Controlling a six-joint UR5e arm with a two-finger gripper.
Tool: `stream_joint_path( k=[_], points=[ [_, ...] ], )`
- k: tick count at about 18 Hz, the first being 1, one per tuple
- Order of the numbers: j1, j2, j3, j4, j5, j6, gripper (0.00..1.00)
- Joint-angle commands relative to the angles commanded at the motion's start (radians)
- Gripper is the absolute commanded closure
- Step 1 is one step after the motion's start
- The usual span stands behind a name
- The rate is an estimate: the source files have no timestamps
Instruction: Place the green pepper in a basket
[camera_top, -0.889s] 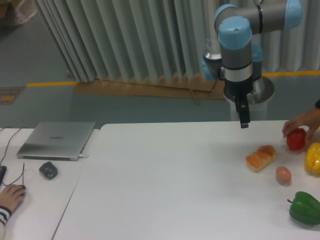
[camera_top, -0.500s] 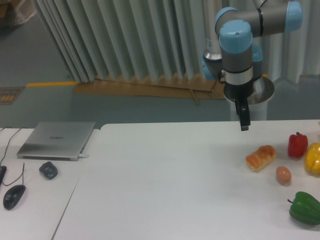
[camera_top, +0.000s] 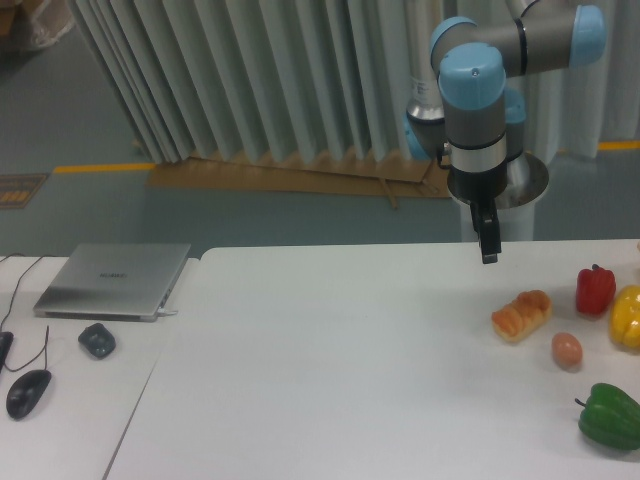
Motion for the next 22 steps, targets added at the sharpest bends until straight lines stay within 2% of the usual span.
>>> stream_joint_path(
  k=[17, 22],
  points=[
    [0.006, -0.009, 0.0, 0.003, 0.0, -0.008, 0.0],
    [0.009, -0.021, 0.0, 0.072, 0.005, -0.009, 0.0]
  ],
)
